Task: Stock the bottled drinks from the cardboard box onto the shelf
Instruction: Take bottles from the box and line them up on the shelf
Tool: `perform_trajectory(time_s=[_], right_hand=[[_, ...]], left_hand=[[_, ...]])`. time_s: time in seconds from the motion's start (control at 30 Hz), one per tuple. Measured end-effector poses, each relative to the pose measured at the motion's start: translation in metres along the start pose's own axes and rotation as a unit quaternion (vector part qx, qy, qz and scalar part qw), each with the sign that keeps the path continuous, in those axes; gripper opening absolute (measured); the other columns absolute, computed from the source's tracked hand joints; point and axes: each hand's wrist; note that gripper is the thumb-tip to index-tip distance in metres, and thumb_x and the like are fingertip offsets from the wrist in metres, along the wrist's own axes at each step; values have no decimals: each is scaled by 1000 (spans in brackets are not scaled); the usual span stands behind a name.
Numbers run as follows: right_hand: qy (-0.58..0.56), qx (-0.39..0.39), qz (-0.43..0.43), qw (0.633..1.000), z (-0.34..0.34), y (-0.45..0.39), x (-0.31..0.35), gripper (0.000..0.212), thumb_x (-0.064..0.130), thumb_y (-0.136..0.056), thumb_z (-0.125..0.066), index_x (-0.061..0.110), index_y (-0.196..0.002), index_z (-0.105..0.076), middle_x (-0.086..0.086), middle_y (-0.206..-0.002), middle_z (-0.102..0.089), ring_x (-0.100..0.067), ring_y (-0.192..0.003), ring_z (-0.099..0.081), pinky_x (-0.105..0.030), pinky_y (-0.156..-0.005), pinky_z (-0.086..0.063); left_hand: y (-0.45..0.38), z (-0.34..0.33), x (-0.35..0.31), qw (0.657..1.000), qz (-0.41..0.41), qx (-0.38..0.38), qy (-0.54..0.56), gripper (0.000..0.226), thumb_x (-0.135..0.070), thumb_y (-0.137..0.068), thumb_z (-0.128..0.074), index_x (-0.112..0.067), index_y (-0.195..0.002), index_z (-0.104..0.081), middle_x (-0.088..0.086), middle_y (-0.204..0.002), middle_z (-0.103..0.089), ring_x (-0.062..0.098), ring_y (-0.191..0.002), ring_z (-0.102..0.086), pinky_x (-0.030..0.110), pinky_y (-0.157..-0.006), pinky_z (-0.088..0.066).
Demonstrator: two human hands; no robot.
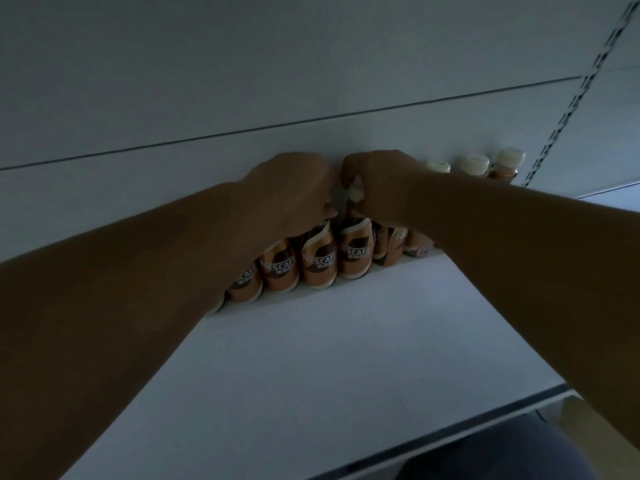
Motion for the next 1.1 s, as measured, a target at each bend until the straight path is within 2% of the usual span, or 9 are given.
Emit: perform_trajectory(time_s=[0.13,0.2,0.37,0.47,0.57,0.73,0.93,1.0,1.1], right_hand=[[36,18,11,999,-1,-2,5,31,17,-88,-63,13,-118,-58,-10,-113,-60,-30,-106,-57,-28,-72,-36],[65,15,14,998,-4,-2,5,30,17,-88,-63,12,-116,-58,-10,-110,-61,-29,-103,-58,-29,-71,-37],[71,2,19,997,-8,-4,7,29,15,-90,-59,10,-118,-58,-12,-111,-61,-29,-103,-57,-30,-73,-41],[61,-7,17,998,-6,-8,8,30,14,-91,-57,10,-120,-58,-12,-115,-60,-30,-106,-57,-31,-77,-41],[48,-11,1,999,-8,-10,6,30,14,-88,-60,12,-118,-58,-12,-115,-60,-29,-106,-57,-29,-73,-38],[38,-18,-20,999,-15,-14,4,28,15,-89,-57,13,-117,-59,-11,-114,-61,-29,-105,-57,-29,-73,-37],[36,-30,-34,998,-19,-17,6,25,15,-87,-56,14,-112,-59,-11,-109,-62,-32,-104,-58,-39,-82,-49],[35,-34,-34,998,-19,-16,5,27,16,-87,-57,14,-114,-59,-11,-109,-62,-32,-104,-59,-36,-78,-46],[27,-26,-34,999,-16,-14,7,29,14,-89,-56,13,-117,-56,-11,-109,-62,-32,-103,-58,-34,-74,-42]], left_hand=[[6,6,0,1000,-8,16,8,33,-36,-86,-65,-11,-108,-62,3,-88,-52,18,-78,-44,32,-69,-32],[8,7,2,999,-14,34,-1,33,-33,-83,-67,-10,-107,-62,1,-84,-47,21,-78,-49,31,-67,-33],[6,4,5,999,-8,32,-28,32,-32,-85,-66,-7,-103,-63,7,-87,-53,30,-92,-60,31,-70,-33],[1,2,7,999,5,30,-34,38,-36,-84,-67,-7,-108,-63,12,-99,-63,31,-97,-61,33,-73,-37],[-1,-1,10,999,6,21,-37,37,-37,-83,-68,-9,-106,-64,12,-102,-65,31,-95,-62,34,-73,-38],[1,-7,15,999,-10,-19,-41,29,-39,-82,-65,-13,-96,-64,9,-96,-62,30,-87,-61,34,-67,-37],[2,-25,22,999,21,-39,-24,44,-41,-83,-65,-10,-114,-60,11,-110,-60,31,-98,-60,33,-72,-37],[2,-28,22,999,25,-45,-14,48,-41,-83,-66,-10,-120,-57,10,-113,-57,30,-100,-58,33,-73,-36],[2,-27,22,998,38,-49,7,46,-38,-82,-68,-10,-115,-56,7,-108,-55,26,-91,-56,31,-69,-30]])
Point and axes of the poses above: each hand's wrist, its own y-axis away from the middle knuckle, its own z-axis out of the back of the hand, x = y × z
